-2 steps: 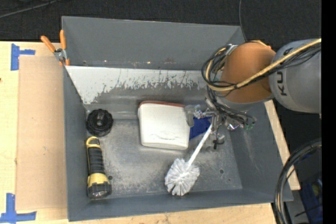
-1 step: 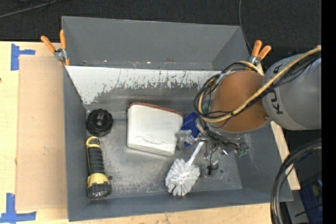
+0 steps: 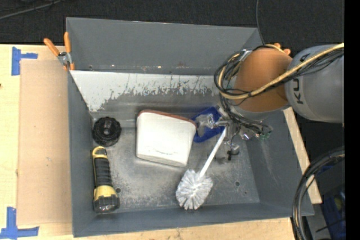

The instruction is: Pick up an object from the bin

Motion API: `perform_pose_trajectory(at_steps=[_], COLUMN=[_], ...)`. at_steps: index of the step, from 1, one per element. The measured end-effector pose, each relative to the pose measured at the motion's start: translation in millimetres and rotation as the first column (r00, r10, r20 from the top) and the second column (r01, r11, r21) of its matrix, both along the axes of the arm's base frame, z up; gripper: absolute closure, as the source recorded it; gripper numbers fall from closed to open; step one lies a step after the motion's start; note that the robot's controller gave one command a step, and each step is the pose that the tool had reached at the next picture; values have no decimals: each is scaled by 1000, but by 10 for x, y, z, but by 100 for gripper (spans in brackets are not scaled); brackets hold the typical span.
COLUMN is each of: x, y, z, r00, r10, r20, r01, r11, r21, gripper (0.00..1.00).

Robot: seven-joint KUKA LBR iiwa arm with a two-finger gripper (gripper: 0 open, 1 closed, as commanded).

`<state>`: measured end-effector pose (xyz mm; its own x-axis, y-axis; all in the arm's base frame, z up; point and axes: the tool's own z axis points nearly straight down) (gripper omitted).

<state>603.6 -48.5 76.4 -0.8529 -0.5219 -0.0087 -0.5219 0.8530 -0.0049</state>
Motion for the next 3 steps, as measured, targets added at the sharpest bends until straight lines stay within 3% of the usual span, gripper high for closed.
perform_pose_trajectory(at_steps=[1, 3], x=[-1260, -1265], y=[969, 968], z=[-41, 39], r00=[912, 912], r10=[409, 409], r20=[1, -2], r01=[-409, -409], r11=[912, 912], r21=[7, 7], gripper=[100, 100])
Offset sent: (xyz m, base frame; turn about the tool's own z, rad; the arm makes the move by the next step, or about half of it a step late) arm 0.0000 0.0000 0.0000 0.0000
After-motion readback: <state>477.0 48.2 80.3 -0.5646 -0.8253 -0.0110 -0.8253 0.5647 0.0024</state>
